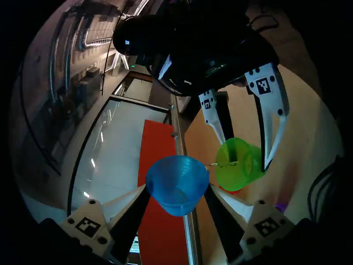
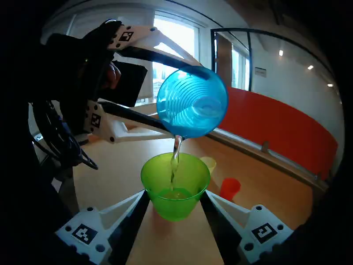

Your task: Pour water

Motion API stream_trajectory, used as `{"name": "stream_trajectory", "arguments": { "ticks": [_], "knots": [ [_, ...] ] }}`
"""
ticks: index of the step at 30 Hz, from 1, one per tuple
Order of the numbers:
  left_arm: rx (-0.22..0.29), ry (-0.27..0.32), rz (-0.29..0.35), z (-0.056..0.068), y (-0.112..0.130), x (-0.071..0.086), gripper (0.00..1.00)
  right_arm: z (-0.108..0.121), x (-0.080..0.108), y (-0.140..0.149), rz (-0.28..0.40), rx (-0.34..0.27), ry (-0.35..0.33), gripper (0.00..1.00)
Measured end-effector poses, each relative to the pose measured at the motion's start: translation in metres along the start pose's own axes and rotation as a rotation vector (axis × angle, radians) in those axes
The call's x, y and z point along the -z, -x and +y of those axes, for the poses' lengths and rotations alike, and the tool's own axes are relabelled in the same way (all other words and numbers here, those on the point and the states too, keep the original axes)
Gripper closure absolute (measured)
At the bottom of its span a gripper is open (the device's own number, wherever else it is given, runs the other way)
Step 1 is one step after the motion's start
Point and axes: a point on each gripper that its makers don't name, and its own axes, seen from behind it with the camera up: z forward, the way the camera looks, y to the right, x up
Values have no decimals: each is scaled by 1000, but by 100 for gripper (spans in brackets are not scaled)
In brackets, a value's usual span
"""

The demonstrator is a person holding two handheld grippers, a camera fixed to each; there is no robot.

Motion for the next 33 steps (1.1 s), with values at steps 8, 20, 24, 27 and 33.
{"name": "stream_trajectory", "arguments": {
  "ticks": [8, 20, 24, 27, 33],
  "knots": [
    [-24, -12, 1, -4, -2, 1, 16, 2, 1, 0, 1, 1, 1, 17],
    [-60, -32, 6, -11, -6, 3, 16, 3, 2, -1, 4, 5, 2, 17],
    [-65, -37, 6, -13, -7, 4, 16, 3, 3, -2, 5, 8, 3, 17],
    [-70, -38, 8, -14, -8, 5, 16, 4, 3, -2, 6, 9, 5, 17],
    [-84, -43, 8, -16, -9, 7, 16, 5, 4, -3, 10, 9, 9, 17]
  ]
}}
